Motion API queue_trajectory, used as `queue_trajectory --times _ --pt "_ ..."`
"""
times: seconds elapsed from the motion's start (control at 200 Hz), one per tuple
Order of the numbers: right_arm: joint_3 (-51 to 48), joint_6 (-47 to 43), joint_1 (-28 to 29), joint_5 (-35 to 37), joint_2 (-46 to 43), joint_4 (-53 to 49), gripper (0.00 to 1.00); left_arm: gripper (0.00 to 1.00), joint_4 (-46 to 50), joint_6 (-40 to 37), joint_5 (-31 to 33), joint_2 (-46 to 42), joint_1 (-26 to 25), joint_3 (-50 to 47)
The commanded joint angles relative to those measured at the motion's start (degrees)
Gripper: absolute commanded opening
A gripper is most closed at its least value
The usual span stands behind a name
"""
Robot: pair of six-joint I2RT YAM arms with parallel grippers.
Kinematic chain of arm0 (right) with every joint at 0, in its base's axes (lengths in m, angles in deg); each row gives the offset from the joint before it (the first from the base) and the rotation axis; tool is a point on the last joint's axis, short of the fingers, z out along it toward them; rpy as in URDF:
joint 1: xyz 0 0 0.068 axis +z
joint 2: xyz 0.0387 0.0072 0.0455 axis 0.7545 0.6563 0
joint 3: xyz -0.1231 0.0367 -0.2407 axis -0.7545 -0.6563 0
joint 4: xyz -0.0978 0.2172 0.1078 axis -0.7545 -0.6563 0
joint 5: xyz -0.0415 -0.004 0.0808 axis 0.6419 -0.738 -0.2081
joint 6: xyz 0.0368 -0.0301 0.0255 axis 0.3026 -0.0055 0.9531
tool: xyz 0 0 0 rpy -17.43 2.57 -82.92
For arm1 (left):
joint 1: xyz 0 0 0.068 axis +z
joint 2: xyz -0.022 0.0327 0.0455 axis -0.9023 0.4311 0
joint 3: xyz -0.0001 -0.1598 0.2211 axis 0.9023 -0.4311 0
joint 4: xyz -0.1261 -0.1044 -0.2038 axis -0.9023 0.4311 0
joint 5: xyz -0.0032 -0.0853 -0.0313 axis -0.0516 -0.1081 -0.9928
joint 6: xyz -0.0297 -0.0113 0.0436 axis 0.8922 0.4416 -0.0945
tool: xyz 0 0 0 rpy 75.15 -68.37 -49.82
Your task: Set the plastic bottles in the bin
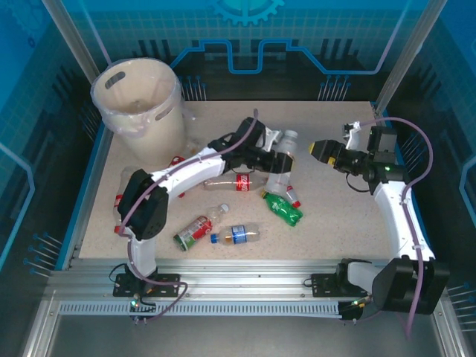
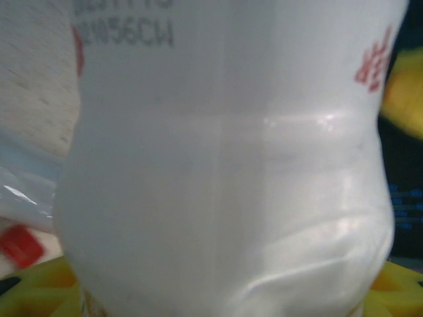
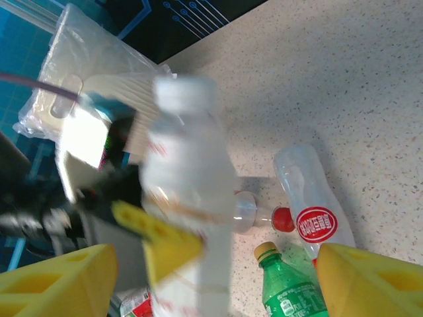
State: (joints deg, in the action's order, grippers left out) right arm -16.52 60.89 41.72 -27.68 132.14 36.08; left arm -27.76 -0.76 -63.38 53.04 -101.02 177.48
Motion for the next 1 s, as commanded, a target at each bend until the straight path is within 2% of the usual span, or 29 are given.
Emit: queue_trajectory --times 0.0,0.155,0.28,0.435,0.52,0.6,0.755,0.861,0.996 --pt "-1.9 -1.7 0.3 1.8 -0.3 -2.5 0.80 0.44 7.7 -6.1 1.9 -2.6 5.4 10.9" --pt "-3.3 -3.7 1.6 5.3 -1.7 -4.0 0.80 0.38 16.9 -10.9 4.7 -2.5 14.5 25.5" --pt "-3.1 -6.6 1.8 7.7 -2.2 -7.1 0.81 0.27 19.9 -10.3 8.6 -2.3 23.5 33.0" --pt "-4.0 -7.9 1.9 9.2 -2.0 -7.7 0.81 0.06 11.8 -3.4 18.4 -5.5 33.2 28.8" --pt "-4.1 -8.5 1.8 9.3 -1.6 -8.2 0.82 0.01 6.6 -1.6 22.2 -7.1 37.6 24.9" --pt "-4.1 -9.0 1.8 9.8 -1.9 -8.5 0.82 0.00 5.5 -1.5 25.6 -7.3 41.2 23.7" --pt "-3.9 -11.1 1.8 11.7 -2.1 -10.2 0.82 0.00 4.2 -2.4 27.5 -6.7 46.2 21.7" --pt "-4.2 -11.2 1.8 12.0 -1.9 -10.2 0.82 0.00 7.3 -6.9 30.0 -5.1 46.7 22.1" --pt "-5.0 -10.7 1.7 11.9 -1.6 -8.9 0.82 0.00 9.4 -9.1 29.8 -3.6 46.7 19.7"
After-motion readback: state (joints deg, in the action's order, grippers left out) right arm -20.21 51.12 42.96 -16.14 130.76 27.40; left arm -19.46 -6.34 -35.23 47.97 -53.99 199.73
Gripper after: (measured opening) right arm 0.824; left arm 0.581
